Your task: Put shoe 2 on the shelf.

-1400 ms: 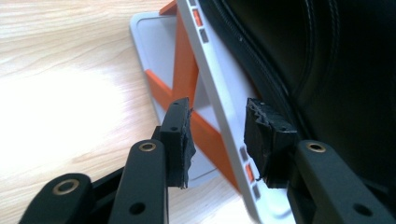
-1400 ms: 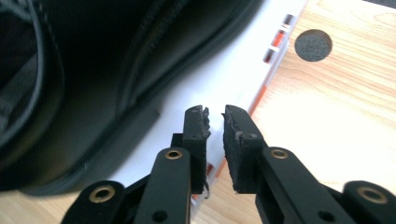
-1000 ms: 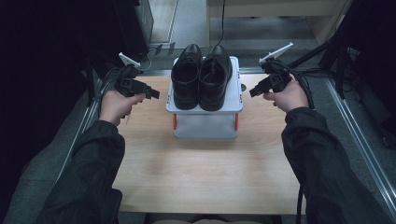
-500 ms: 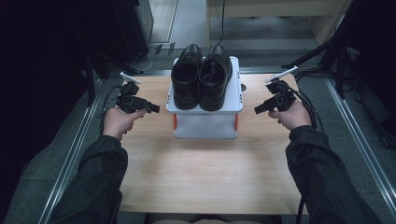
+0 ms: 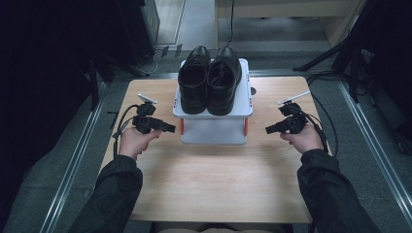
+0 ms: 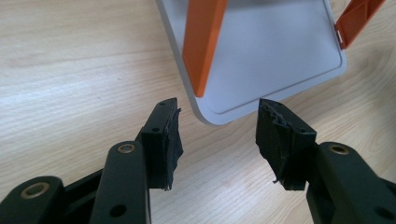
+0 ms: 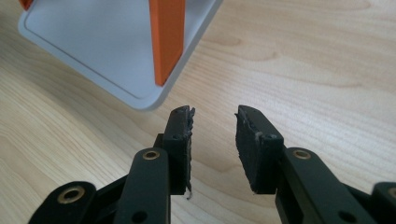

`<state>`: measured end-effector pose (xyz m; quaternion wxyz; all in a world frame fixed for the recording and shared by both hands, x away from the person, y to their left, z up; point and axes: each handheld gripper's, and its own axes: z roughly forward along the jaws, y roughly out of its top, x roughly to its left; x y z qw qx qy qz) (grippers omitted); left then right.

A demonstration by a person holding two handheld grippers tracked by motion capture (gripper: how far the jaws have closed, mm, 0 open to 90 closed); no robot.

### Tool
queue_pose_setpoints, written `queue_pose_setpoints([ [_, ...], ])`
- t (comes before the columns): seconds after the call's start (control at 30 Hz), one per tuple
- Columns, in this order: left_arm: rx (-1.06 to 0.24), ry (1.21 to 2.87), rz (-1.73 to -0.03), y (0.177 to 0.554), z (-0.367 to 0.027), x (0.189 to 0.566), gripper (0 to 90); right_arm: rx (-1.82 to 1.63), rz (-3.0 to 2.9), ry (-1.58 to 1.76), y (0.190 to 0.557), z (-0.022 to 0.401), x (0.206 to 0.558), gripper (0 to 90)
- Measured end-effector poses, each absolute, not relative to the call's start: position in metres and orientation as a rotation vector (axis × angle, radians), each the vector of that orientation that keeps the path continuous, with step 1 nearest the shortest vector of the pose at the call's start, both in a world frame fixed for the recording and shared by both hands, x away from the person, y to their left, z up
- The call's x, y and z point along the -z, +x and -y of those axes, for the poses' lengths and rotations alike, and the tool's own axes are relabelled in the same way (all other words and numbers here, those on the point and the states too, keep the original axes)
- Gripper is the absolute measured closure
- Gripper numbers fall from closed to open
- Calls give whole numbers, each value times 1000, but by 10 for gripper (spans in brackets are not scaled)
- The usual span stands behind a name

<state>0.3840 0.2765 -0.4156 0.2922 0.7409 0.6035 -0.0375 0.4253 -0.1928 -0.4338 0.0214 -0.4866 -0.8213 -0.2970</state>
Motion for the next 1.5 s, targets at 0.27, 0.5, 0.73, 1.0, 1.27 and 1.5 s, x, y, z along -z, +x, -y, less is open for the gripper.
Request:
queue_pose_setpoints([
  [0.27, 83, 1983, -1585, 371, -270, 432, 487, 989, 2555, -1520, 414, 202, 455, 664],
  [0.5, 69, 1990, -1573, 364, -271, 440, 472, 1042, 2551, -1515, 405, 204, 462, 651],
  [0.73, 78, 2006, -1580, 359, -270, 448, 466, 1068, 2560, -1504, 401, 205, 464, 650],
  [1.0, 59, 2020, -1573, 358, -270, 449, 453, 1058, 2565, -1481, 399, 201, 470, 646],
  [1.27, 60, 2033, -1567, 358, -269, 450, 446, 1052, 2568, -1466, 398, 202, 472, 633],
  [1.5, 66, 2034, -1571, 359, -272, 452, 442, 1044, 2568, -1454, 398, 207, 473, 627],
])
